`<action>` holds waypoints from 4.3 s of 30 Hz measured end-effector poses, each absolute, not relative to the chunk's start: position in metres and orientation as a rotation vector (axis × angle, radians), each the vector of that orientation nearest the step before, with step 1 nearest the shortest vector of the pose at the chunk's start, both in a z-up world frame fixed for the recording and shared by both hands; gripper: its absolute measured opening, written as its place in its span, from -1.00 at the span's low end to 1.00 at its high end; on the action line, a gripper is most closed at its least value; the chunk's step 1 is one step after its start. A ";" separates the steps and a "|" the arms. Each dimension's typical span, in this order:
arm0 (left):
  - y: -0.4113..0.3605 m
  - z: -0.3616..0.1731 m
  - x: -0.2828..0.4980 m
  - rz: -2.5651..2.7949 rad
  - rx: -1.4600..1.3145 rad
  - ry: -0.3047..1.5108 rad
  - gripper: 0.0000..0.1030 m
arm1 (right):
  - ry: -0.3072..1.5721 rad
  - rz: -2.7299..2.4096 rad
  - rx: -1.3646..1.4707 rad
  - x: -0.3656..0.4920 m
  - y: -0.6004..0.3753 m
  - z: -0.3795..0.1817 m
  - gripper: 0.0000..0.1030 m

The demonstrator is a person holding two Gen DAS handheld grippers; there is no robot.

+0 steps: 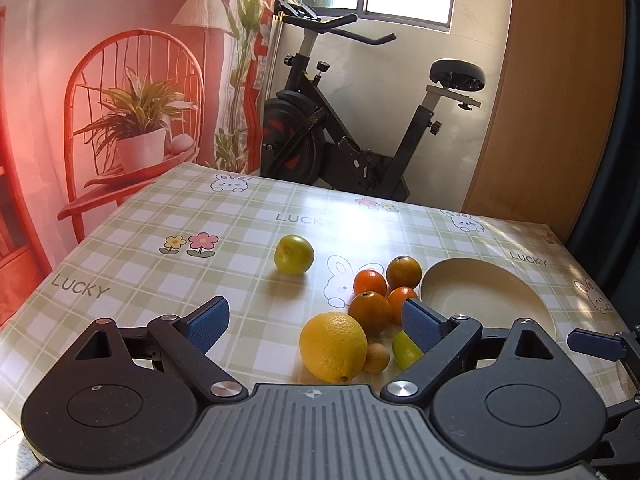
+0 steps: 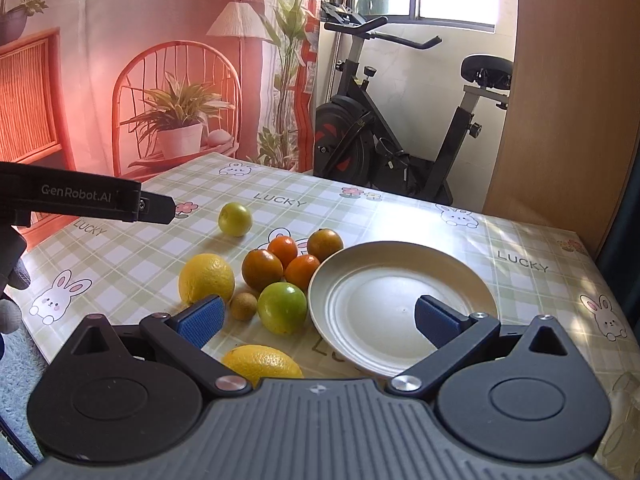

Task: Organize fruits
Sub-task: 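Move the left tool toward the yellow lemon beside the plate, then close the left gripper around the yellow lemon, then carry the lemon over the plate with the left gripper and release it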

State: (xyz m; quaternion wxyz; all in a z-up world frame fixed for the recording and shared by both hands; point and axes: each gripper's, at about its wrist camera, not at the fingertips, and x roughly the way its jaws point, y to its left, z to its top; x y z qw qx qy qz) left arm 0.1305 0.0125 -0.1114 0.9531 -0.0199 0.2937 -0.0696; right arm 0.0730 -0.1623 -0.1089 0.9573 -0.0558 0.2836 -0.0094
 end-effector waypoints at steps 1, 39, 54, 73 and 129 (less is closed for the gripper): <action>0.012 -0.114 0.131 -0.141 -0.035 0.600 0.84 | 0.587 -0.018 -0.111 0.073 -0.163 -0.112 1.00; -0.018 -0.148 0.130 -0.368 -0.024 0.723 0.12 | 0.754 0.153 -0.007 0.072 -0.170 -0.152 0.57; -0.037 -0.164 0.134 -0.545 -0.030 0.801 0.09 | 0.771 0.169 0.028 0.074 -0.171 -0.162 0.46; -0.040 -0.172 0.138 -0.583 -0.079 0.843 -0.17 | 0.751 0.170 0.082 0.075 -0.175 -0.163 0.26; -0.061 -0.165 0.146 -0.643 -0.035 0.753 0.00 | 0.677 0.105 0.149 0.074 -0.190 -0.160 0.29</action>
